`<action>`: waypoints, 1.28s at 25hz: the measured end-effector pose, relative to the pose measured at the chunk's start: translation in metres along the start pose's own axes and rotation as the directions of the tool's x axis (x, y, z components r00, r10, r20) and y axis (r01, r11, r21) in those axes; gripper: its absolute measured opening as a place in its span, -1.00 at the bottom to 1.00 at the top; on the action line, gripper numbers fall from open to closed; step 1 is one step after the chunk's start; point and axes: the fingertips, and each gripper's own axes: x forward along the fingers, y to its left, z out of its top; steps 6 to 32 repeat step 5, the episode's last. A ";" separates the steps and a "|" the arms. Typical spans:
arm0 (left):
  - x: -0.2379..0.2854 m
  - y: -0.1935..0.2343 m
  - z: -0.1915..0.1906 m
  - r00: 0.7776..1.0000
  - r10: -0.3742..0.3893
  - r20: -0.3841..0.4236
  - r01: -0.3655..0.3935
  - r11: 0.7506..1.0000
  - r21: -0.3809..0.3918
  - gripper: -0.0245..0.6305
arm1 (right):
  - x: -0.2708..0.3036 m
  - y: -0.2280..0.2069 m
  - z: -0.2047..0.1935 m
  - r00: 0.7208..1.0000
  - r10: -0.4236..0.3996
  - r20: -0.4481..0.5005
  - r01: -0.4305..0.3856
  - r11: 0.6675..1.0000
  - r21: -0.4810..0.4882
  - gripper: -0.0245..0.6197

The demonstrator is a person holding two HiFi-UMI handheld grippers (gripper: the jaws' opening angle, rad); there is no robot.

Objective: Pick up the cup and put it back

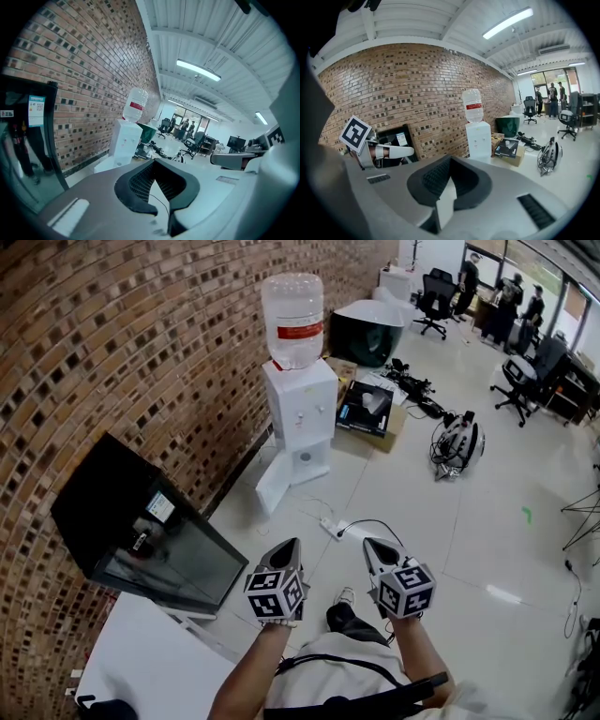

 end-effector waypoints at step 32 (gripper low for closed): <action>-0.001 0.001 0.004 1.000 0.003 0.010 -0.003 1.000 -0.005 -0.93 | 0.002 0.000 0.003 1.000 0.003 0.002 -0.003 1.000 -0.003 -0.89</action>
